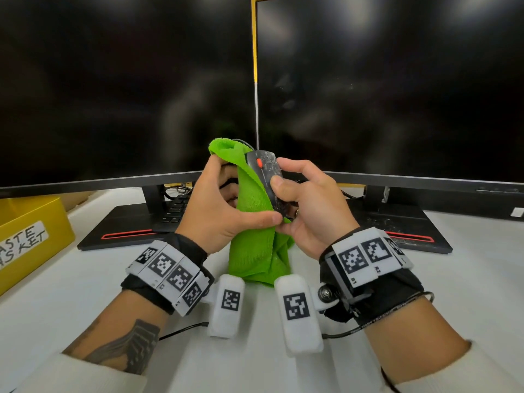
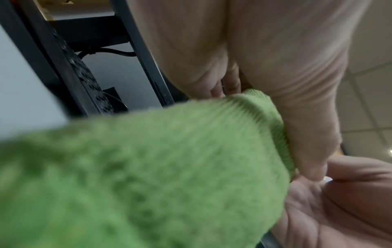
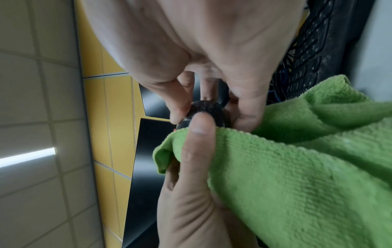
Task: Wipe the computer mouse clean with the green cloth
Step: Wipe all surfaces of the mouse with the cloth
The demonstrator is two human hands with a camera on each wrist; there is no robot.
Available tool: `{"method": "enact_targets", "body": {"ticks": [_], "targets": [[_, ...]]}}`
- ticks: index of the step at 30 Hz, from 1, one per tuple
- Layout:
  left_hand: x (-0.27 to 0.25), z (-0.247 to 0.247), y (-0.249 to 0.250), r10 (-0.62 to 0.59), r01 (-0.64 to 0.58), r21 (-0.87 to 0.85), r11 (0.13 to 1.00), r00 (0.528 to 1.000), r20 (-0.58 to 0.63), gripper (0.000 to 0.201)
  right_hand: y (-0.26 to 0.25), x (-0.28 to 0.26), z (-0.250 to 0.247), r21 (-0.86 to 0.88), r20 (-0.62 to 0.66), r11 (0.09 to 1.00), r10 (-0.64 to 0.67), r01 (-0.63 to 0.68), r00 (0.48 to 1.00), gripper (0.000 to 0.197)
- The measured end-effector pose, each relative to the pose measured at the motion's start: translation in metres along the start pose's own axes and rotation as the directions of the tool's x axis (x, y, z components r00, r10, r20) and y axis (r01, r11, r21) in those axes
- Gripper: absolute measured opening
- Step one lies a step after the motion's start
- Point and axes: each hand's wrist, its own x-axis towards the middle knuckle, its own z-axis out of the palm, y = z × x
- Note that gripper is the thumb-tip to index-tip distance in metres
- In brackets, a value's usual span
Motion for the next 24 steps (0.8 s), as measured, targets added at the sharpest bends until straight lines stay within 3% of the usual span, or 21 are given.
{"method": "enact_targets", "body": {"ticks": [6, 11, 14, 18, 24], "targets": [[0.002, -0.006, 0.004, -0.037, 0.038, -0.097, 0.995, 0.999, 0.012, 0.082, -0.001, 0.000, -0.002, 0.064, 0.029, 0.998, 0.011, -0.013, 1.000, 0.032], [0.002, -0.010, 0.005, -0.046, 0.054, -0.083, 0.995, 0.994, 0.100, 0.097, -0.002, 0.001, -0.004, 0.076, 0.004, 0.997, 0.020, -0.021, 1.000, 0.031], [0.002, -0.007, 0.007, -0.033, 0.032, 0.017, 0.999, 0.997, 0.066, 0.101, -0.001, 0.000, -0.001, 0.063, -0.001, 0.998, 0.025, -0.025, 1.000, 0.031], [0.000, -0.002, 0.011, 0.016, -0.012, 0.107, 0.994, 0.999, -0.037, 0.093, 0.003, 0.000, 0.005, 0.020, -0.007, 1.000, 0.019, -0.019, 1.000, 0.029], [0.001, -0.002, 0.015, -0.004, 0.004, 0.005, 1.000, 1.000, -0.025, 0.076, -0.002, 0.000, 0.002, 0.048, -0.004, 0.999, -0.008, 0.008, 1.000, 0.029]]}}
